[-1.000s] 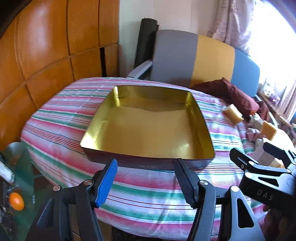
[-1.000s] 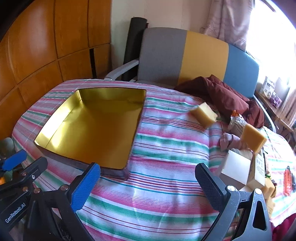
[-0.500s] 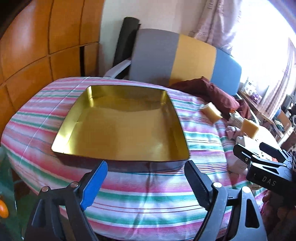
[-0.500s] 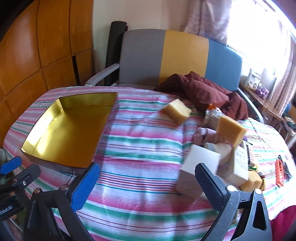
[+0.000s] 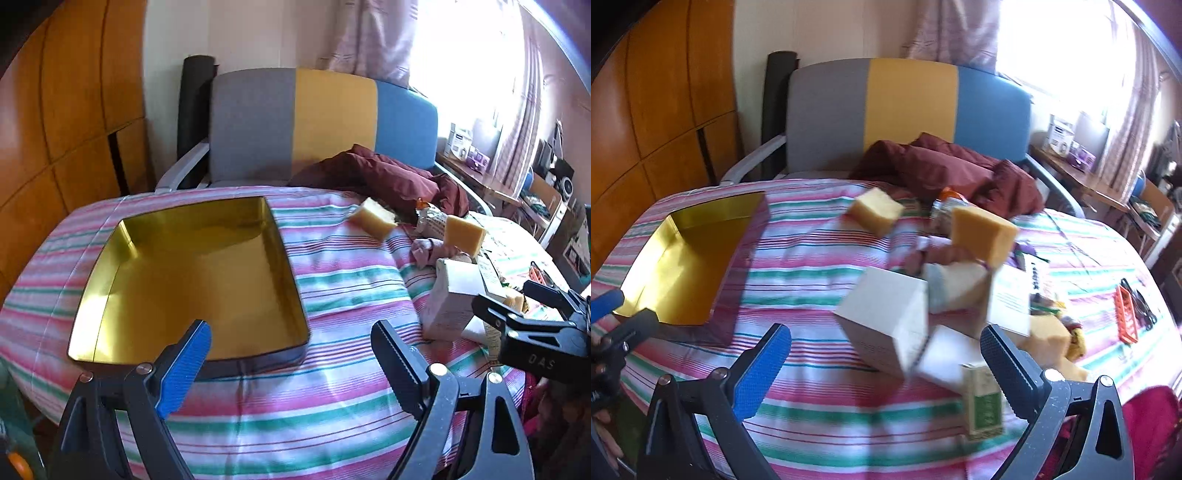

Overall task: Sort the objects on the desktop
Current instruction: 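Move both tools toward the pile of boxes and sponges beside the gold tray, then grasp the white box with the left tool while the right tool grasps the green box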

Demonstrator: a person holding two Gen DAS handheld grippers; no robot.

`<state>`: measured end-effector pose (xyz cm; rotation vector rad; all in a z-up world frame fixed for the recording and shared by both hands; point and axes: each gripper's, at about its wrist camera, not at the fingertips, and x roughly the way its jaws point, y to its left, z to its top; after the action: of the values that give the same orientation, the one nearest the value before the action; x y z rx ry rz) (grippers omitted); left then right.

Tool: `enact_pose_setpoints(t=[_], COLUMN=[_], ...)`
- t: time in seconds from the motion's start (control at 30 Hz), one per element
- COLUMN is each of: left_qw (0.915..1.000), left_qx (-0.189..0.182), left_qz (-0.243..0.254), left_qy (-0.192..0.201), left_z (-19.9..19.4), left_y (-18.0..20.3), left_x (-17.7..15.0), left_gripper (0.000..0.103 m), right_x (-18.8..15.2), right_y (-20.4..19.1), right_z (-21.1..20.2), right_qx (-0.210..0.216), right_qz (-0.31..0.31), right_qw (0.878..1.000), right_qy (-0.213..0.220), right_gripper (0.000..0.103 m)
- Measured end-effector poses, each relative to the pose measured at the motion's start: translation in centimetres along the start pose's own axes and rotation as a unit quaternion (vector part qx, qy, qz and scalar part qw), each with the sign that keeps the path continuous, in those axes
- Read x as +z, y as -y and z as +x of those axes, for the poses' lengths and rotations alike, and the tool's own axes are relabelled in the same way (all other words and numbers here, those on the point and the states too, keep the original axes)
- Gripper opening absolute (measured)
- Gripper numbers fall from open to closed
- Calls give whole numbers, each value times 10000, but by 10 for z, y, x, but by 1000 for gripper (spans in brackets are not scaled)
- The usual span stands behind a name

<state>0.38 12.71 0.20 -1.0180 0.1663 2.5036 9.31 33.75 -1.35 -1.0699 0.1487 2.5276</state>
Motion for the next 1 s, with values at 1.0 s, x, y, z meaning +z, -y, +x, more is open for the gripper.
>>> enact_pose_setpoints(t=[1.0], left_qw=[9867], left_qx=[-1171], left_qz=[879], left_qy=[-708], left_z=[57], left_y=[98], left_x=[12], left_gripper=[79], right_x=[-40], right_y=[74], right_z=[-24], right_qx=[412], right_qz=[732], right_qw=[9962], right_qy=[-220], right_gripper=[103])
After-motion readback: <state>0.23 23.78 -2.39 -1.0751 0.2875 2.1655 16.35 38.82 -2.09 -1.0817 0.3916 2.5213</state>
